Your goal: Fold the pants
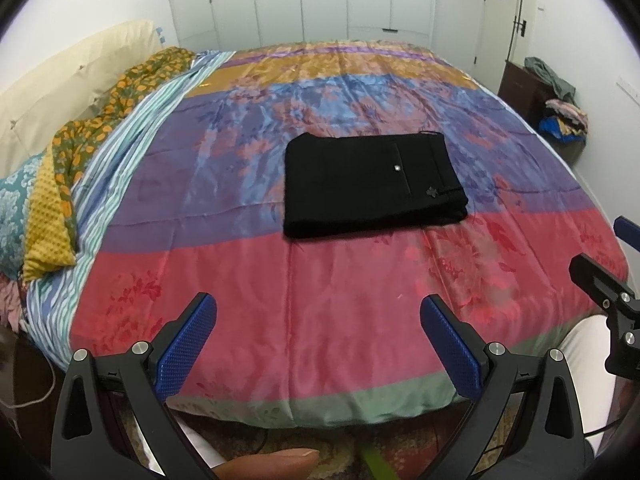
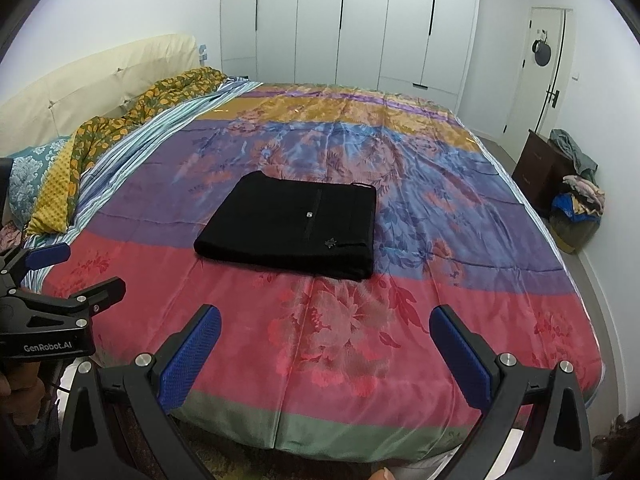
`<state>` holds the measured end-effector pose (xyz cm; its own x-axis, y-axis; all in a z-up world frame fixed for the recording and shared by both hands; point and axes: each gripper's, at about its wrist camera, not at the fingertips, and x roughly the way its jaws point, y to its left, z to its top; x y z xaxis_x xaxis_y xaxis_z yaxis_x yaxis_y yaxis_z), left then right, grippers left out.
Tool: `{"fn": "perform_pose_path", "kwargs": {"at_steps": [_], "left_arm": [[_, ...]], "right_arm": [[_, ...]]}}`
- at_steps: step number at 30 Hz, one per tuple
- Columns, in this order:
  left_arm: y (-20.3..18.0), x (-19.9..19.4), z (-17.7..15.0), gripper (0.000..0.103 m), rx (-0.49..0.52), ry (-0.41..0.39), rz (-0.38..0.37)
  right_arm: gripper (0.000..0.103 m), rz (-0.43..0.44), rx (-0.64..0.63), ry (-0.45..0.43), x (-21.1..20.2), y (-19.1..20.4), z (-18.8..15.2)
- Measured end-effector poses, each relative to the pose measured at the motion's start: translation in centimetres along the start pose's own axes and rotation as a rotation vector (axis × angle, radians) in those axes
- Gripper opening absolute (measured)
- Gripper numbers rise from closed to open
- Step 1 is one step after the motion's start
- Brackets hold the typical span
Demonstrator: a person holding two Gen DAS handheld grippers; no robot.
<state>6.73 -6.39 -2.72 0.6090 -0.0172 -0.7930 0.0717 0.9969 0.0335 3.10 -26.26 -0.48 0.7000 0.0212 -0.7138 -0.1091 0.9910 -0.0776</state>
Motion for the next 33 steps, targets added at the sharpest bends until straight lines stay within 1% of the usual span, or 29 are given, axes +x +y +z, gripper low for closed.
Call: {"fn": "perform_pose_path", "kwargs": {"at_steps": [33], "left_arm": [[0.03,-0.25,0.04,0.102,0.003,0.006,0.0]], "right_arm": [[0.103,0.0,-0.003,0.008,-0.34,0.09,0.03]]}}
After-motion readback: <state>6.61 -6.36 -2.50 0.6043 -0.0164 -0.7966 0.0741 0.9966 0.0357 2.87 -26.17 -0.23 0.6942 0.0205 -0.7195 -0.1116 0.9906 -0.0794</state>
